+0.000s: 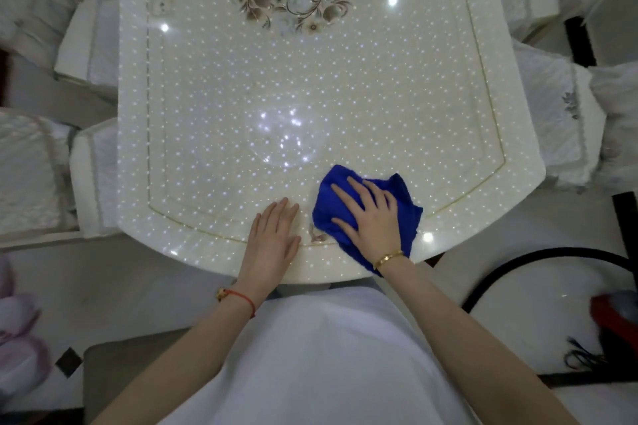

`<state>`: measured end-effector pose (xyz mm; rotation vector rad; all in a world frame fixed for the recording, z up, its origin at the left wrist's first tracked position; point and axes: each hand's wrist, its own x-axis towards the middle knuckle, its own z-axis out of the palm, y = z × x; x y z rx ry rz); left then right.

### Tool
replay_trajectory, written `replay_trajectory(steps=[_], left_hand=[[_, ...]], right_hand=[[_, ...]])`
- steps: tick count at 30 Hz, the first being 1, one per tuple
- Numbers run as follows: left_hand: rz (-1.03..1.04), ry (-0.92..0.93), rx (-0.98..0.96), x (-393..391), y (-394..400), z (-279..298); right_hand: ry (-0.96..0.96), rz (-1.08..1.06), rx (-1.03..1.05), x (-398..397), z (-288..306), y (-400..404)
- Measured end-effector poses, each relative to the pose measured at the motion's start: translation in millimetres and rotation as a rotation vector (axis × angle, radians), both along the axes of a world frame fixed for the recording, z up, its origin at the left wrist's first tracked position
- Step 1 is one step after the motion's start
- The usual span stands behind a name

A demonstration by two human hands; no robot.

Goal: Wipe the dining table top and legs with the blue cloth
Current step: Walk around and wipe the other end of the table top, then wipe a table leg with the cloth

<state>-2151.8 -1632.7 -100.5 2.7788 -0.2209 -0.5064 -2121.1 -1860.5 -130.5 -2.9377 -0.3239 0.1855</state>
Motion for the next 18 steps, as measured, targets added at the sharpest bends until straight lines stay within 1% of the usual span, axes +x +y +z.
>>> replay_trajectory(steps=[2, 4, 7, 9, 11, 13, 15, 18], left_hand=[[-0.091, -0.031, 0.006, 2, 22, -4], [-0.198, -0.052, 0.015, 6, 47, -6], [-0.412, -0.054, 0.039, 14, 81, -6], [-0.562, -0.055, 0.044, 19, 100, -5], [-0.688, -0.062, 0.027, 25, 115, -1], [-0.763, -0.055, -0.028, 29, 129, 10], [-0.821, -0.094, -0.111, 30, 146, 24], [-0.893, -0.181, -0.207, 22, 179, 39]], right_hand=[[-0.045, -0.049, -0.011, -23, 1, 10], [-0.106, -0.143, -0.036, -46, -1, 23], [-0.16, -0.399, -0.057, -79, -2, 53], [-0.177, -0.586, -0.029, -101, 4, 80], [-0.174, -0.801, 0.081, -120, 18, 112], [-0.178, -1.043, 0.273, -138, 33, 145], [-0.232, -1.238, 0.436, -159, 46, 180], [-0.28, -1.325, 0.516, -192, 50, 229]])
